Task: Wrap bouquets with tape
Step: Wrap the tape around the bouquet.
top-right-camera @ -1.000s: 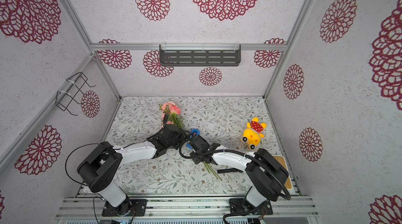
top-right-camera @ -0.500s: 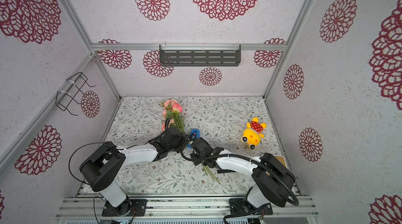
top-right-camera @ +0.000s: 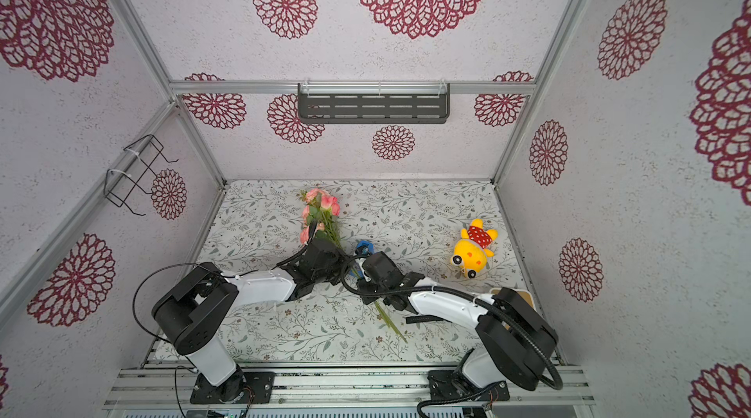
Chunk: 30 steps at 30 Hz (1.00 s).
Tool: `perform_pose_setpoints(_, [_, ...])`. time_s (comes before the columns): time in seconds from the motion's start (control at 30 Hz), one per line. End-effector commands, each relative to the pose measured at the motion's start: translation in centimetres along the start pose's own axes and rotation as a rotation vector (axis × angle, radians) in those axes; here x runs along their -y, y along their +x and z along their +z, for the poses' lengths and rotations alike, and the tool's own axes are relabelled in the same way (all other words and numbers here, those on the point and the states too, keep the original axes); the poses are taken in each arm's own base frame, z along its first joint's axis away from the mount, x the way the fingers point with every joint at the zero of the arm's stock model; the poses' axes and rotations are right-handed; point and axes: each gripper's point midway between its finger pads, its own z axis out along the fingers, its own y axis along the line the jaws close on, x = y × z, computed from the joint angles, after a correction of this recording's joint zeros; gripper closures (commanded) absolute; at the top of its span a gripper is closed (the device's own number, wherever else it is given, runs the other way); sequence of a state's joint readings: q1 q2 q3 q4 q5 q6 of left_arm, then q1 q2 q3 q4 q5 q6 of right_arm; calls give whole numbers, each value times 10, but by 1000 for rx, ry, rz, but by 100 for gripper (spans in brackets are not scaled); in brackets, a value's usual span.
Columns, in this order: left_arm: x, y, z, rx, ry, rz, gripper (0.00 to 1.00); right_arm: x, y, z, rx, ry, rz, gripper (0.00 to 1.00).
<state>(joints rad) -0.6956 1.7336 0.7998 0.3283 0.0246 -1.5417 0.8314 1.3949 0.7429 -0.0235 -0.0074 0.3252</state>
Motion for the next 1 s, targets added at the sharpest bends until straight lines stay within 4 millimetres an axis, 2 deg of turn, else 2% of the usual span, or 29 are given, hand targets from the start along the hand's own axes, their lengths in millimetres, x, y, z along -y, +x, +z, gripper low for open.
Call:
perform_pose_setpoints(0.0, [10, -14, -9, 27, 27, 15, 100, 8, -31, -23, 151, -74, 100, 57])
perform_pose_setpoints(0.07, [12, -18, -11, 34, 22, 24, 100, 18, -38, -32, 240, -55, 132, 47])
perform_pose_setpoints(0.13, [11, -23, -11, 36, 22, 19, 100, 28, -42, -35, 285, -23, 167, 42])
perform_pose_setpoints(0.2, [13, -27, -11, 28, 25, 22, 100, 39, -42, -28, 279, 24, 204, 43])
perform_pose_setpoints(0.27, [18, -27, -11, 20, 36, 33, 100, 46, -39, -10, 220, 69, 209, 50])
perform_pose_setpoints(0.37, [29, -24, -10, 0, 63, 40, 100, 44, -37, 16, 147, 63, 194, 53])
perform_pose_setpoints(0.5, [37, -30, -17, 18, 88, 40, 100, 43, -40, 33, 123, 61, 221, 53])
perform_pose_setpoints(0.6, [38, -33, -22, 22, 84, 79, 100, 24, -46, 30, 123, -56, 259, 50])
perform_pose_setpoints(0.67, [38, -31, -20, 12, 96, 104, 100, 9, -51, 21, 109, -166, 308, 44])
perform_pose_setpoints(0.7, [40, -30, -18, 6, 118, 108, 100, 7, -50, 17, 93, -191, 332, 41])
perform_pose_setpoints(0.83, [50, -23, -11, -12, 168, 126, 100, 8, -45, -3, 57, -308, 433, 33])
perform_pose_setpoints(0.9, [47, -24, -10, -10, 135, 138, 100, 16, -37, -8, 31, -267, 410, 32])
perform_pose_setpoints(0.97, [45, -30, -14, 8, 121, 138, 100, 35, -20, -3, -25, -170, 393, 34])
